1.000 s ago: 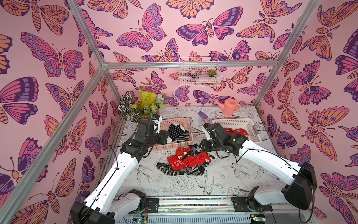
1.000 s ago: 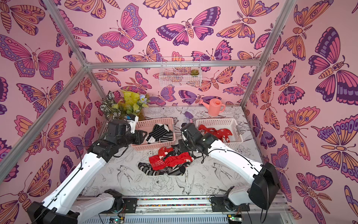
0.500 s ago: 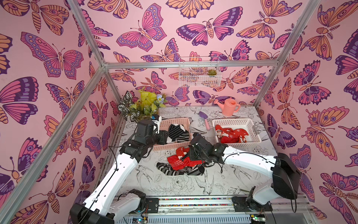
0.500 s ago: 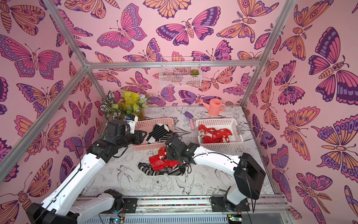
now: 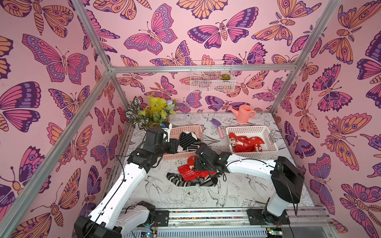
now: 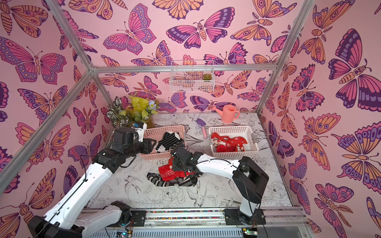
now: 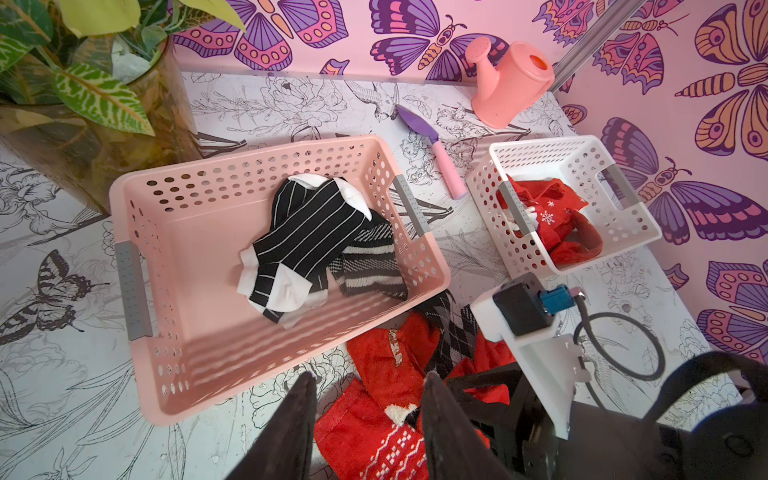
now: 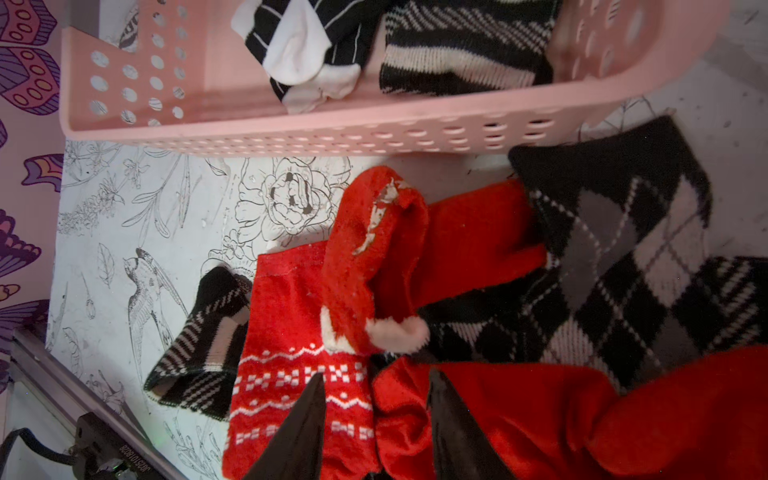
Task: Sort the socks into the basket by color
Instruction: Pick up the sock at the center of the board.
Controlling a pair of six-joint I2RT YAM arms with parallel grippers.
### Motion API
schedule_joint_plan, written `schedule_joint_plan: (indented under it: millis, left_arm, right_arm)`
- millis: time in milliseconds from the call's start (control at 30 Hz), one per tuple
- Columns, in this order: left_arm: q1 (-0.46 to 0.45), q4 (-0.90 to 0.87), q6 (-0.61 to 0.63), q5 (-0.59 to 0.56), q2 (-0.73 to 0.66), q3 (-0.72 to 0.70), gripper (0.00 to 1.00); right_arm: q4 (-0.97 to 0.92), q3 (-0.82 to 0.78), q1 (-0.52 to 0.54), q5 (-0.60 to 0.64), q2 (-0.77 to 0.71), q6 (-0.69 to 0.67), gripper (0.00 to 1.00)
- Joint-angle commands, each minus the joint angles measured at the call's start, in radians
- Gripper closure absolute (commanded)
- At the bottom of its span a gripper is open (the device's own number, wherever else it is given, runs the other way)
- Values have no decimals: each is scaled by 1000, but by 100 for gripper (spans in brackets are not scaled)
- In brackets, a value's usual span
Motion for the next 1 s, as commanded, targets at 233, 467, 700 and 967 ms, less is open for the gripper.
schedule_joint_plan:
  millis: [233, 467, 700, 967]
  left_arm:
    - [8, 6, 13, 4, -12, -16, 56]
    - [8, 7, 13, 9, -11, -16, 56]
    - [8, 7, 12, 9, -9, -16, 56]
    - [9, 6, 13, 9, -9, -16, 56]
  right_arm:
    - [-20, 76, 5, -18, 61, -10, 53]
    - [-61, 120, 4, -9, 96, -25, 53]
    - [-99, 141, 1, 19, 102, -31, 53]
    - [-146, 144, 0, 63, 78, -53, 53]
